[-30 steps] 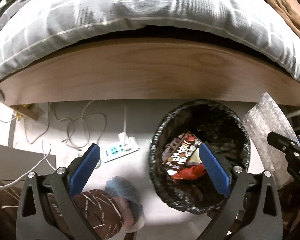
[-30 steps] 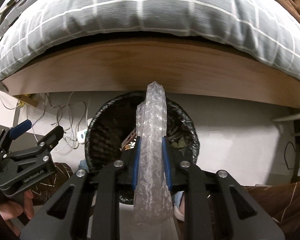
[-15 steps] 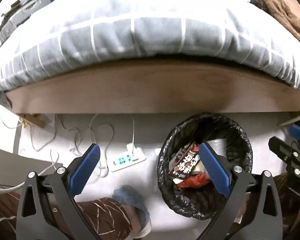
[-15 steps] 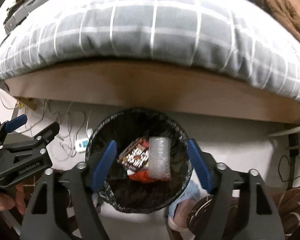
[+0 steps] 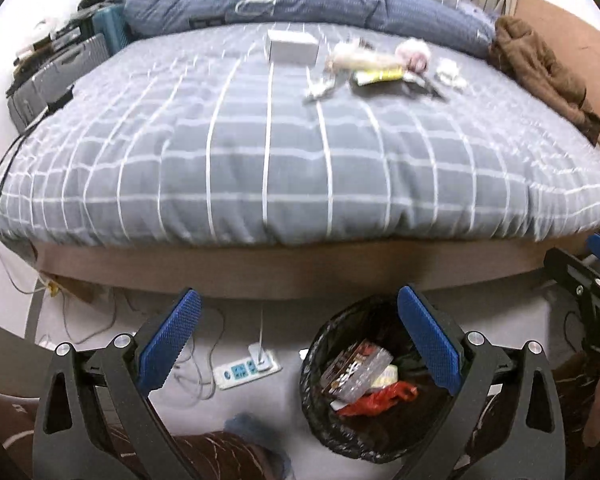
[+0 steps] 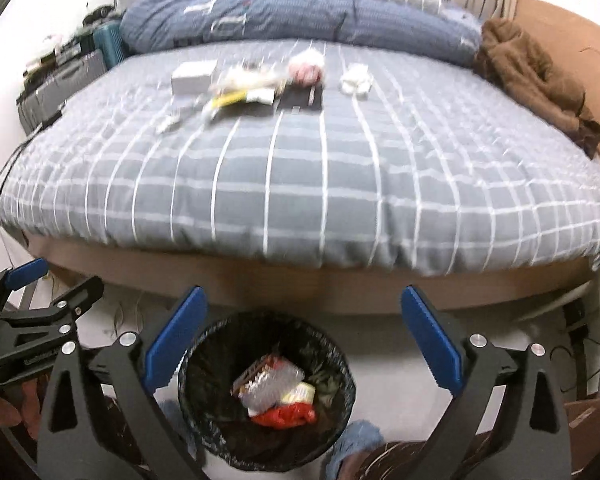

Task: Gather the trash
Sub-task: 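Move both grippers back over the bed toward the remaining trash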

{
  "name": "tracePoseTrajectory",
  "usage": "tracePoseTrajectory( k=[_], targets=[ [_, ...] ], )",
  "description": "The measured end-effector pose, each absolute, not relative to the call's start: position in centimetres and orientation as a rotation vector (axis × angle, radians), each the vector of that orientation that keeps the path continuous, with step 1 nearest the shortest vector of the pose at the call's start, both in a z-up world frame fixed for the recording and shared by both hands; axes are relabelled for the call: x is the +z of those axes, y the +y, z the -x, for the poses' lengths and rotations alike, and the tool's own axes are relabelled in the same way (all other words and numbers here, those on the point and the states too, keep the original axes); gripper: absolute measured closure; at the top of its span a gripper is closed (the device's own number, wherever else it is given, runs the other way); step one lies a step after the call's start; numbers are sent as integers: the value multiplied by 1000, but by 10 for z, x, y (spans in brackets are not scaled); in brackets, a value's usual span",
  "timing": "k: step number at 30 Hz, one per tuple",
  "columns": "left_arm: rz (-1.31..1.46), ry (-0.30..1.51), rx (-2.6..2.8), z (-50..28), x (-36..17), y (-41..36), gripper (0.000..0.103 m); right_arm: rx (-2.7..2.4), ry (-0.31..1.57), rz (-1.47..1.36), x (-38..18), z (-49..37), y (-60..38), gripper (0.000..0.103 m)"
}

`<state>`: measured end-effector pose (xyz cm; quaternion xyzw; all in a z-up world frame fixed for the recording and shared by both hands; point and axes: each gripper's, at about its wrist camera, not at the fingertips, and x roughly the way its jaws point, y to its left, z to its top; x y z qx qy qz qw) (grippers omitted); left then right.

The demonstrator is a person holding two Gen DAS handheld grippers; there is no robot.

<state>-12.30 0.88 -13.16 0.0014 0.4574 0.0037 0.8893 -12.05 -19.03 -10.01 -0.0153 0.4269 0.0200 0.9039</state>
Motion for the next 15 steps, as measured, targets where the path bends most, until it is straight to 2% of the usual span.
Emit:
tracePoseTrajectory(
  k=[15],
  targets=[
    [35,857,-9,76,-76,8,6,28,697,57,-47,83,-206,8]
  ],
)
